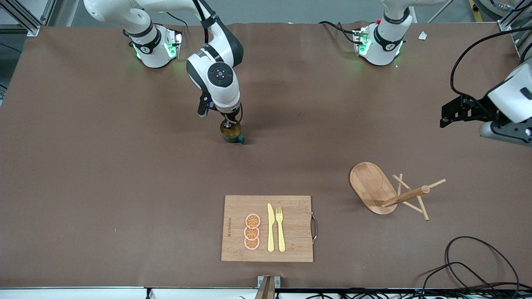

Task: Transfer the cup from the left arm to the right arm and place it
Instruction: 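Lift the mug with the right gripper and carry it sideways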

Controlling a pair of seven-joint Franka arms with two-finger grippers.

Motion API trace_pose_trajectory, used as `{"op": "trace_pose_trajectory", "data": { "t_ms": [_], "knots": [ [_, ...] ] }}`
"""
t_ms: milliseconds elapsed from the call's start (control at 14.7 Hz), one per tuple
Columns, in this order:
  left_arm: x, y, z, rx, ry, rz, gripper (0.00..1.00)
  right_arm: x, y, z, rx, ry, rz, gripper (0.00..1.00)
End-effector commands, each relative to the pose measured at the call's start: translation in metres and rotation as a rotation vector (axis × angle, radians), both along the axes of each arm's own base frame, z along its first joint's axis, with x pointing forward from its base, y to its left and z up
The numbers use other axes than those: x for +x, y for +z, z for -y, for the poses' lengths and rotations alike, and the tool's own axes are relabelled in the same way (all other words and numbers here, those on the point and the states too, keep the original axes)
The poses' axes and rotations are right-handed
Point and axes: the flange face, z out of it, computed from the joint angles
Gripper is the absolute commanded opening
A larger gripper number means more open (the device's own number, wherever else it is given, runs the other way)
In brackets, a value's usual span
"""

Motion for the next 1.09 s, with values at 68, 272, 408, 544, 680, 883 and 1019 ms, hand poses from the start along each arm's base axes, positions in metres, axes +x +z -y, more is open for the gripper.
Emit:
{"op": "trace_pose_trajectory", "data": {
  "t_ms": [68,272,408,544,680,883,1019],
  "knots": [
    [-0.031,0.013,-0.01,0.002,0.094,0.023,1.0,0.002,0.019,0.01,0.042,0.234,-0.017,0.0],
    [-0.051,0.016,-0.015,0.018,0.195,0.024,1.0,0.022,0.045,0.034,0.084,0.385,-0.002,0.0],
    [-0.058,0.024,-0.013,0.015,0.238,0.036,1.0,0.04,0.06,0.066,0.108,0.591,-0.027,0.0],
    [-0.063,0.029,-0.012,0.006,0.209,0.043,1.0,0.052,0.067,0.092,0.134,0.783,-0.059,0.0],
    [-0.068,0.029,-0.009,0.0,0.198,0.056,1.0,0.065,0.067,0.112,0.161,0.956,-0.062,0.0],
    [-0.07,0.027,-0.011,-0.004,0.186,0.076,1.0,0.088,0.066,0.155,0.259,1.198,-0.046,0.0],
    [-0.069,0.022,-0.004,-0.001,0.18,0.072,1.0,0.102,0.065,0.192,0.318,1.393,-0.032,0.0]
  ]
}}
